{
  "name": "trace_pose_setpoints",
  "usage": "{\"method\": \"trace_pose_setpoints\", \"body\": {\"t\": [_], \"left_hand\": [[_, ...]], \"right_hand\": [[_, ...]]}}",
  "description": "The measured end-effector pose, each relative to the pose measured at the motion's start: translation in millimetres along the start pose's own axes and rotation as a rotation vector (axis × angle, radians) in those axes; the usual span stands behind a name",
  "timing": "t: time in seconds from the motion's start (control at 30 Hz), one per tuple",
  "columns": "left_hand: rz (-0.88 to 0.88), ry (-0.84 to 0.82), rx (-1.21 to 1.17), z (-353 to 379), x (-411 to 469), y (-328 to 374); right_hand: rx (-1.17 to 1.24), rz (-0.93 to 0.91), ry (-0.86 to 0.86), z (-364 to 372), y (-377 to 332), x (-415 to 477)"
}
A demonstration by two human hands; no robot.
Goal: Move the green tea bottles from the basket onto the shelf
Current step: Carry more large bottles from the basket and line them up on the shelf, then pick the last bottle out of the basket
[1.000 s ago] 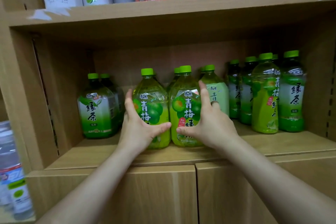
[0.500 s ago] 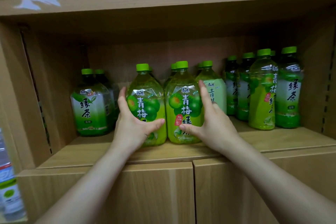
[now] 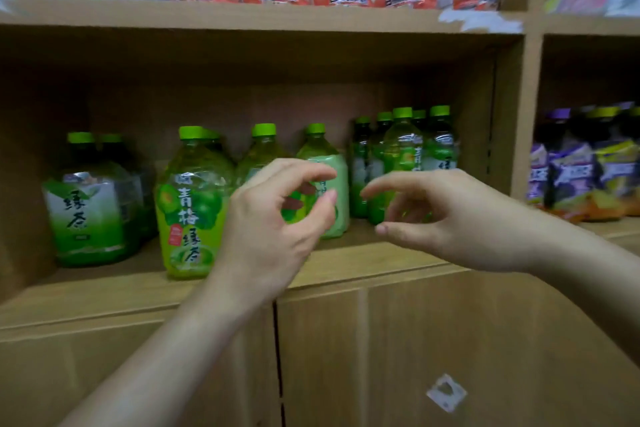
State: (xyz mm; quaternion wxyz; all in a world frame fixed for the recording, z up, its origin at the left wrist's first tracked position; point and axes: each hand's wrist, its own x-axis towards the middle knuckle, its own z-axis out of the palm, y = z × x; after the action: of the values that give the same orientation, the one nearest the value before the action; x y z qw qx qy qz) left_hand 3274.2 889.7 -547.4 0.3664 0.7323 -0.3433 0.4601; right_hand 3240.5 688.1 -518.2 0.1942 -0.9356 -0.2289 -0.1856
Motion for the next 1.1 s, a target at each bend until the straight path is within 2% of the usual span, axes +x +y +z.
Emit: {"method": "trace_pose_setpoints", "body": {"t": [0.17,0.27,0.37,0.5,0.67,0.83,0.9,1.0,1.1], "left_hand": [[-0.050,-0.262,-0.388,71.0,-13.4,90.5],[-0.015,-0.426,-0.595,127.2,-27.0,152.5],[0.068,-0.571,-0.707,189.8,-46.0,222.8],[0.090,-0.769,-0.857,270.4,-89.5,328.7],[0.196,-0.971,-0.833,352.8,-164.6,451.5],[0.286,-1.114,-0.772,409.3,-229.6,542.9],[0.309,-1.172,-0.776,425.2,-247.8,574.0],[0.372,-1.252,-0.772,447.6,-269.1,619.0],[0.489,-1.371,-0.660,484.3,-304.3,657.9]], "right_hand": [[-0.228,0.108,-0.161,-58.3,35.1,-95.1],[-0.237,0.239,-0.187,-95.5,64.0,-173.4],[-0.157,0.451,-0.134,-131.0,92.0,-269.0],[-0.094,0.746,0.017,-169.0,123.3,-412.0],[-0.129,1.054,0.183,-193.6,151.4,-582.2],[-0.335,1.307,0.347,-156.9,179.7,-728.2],[-0.332,1.404,0.341,-130.9,182.4,-772.4],[-0.229,1.543,0.244,-105.0,179.4,-809.0],[-0.173,1.563,0.300,-101.4,177.3,-821.9]]}}
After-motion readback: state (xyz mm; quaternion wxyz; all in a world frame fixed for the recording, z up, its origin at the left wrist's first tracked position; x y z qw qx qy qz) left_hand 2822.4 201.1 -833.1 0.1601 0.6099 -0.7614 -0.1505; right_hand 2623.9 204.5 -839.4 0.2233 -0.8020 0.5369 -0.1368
